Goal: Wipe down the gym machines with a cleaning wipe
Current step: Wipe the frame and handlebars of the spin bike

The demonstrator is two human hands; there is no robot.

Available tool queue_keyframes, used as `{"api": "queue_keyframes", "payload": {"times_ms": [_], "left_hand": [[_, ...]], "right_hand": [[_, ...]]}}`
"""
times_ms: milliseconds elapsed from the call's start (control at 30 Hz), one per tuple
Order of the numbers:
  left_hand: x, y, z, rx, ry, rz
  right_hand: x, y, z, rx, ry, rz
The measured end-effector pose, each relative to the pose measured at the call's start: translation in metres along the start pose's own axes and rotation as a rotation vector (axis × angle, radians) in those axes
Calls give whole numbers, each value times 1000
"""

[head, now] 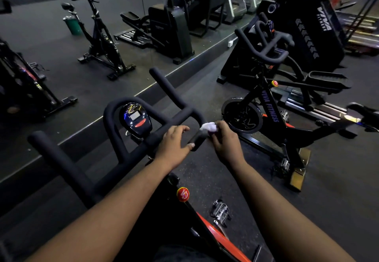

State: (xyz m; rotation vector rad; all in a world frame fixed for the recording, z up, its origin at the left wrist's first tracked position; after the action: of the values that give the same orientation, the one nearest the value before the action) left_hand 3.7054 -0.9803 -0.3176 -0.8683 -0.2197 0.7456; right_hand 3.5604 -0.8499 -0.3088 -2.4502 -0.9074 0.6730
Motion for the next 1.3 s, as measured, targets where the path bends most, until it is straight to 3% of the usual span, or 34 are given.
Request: {"api": "queue_keyframes", "payload": {"times_ms": [100,167,267,400,467,567,767,833,933,1000,1100,1200,1300], "left_hand": [[5,13,-4,-270,20,-85],[7,20,-5,-370,24,-120],[11,26,-7,-482,82,-119],[12,25,-11,-552,150,-102],[12,28,-15,-618,142,-146],[12,26,-7,-679,189,-73],[12,34,-11,-759,147,-195],[12,34,-12,-748,139,-194],[12,34,-11,-753,143,-179],[11,34,-11,-758,134,-188],[12,36,-12,-764,123,-217],[12,35,-14,-747,116,-214],[13,31,-13,-716,116,-190]], "right_hand": [[2,26,-10,161,-190,-190],[10,45,-2,254,-199,-295],[26,51,6,279,-232,-313],[40,44,-10,296,-480,-392],[20,25,-12,213,-418,-236],[-20,12,0,212,-239,-60],[-3,52,-2,279,-208,-282],[20,50,-11,230,-266,-287],[43,49,-25,184,-426,-467],[26,39,-24,202,-435,-416],[-20,25,3,232,-235,-223],[-29,51,20,201,-133,-374],[-1,59,15,122,-137,-394]]}}
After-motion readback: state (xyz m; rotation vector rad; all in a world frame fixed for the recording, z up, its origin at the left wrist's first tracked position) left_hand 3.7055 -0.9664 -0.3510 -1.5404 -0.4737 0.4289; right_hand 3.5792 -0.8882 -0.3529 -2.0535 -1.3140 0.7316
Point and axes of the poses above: each hand's wrist, its own x-axis away from the middle knuckle, its own y-axis out of the palm, z = x × y, the point moved 7 cm from there along -x, towards the middle knuckle, and after that the axes turned 2 degrees about -x, right-handed, at the moved point
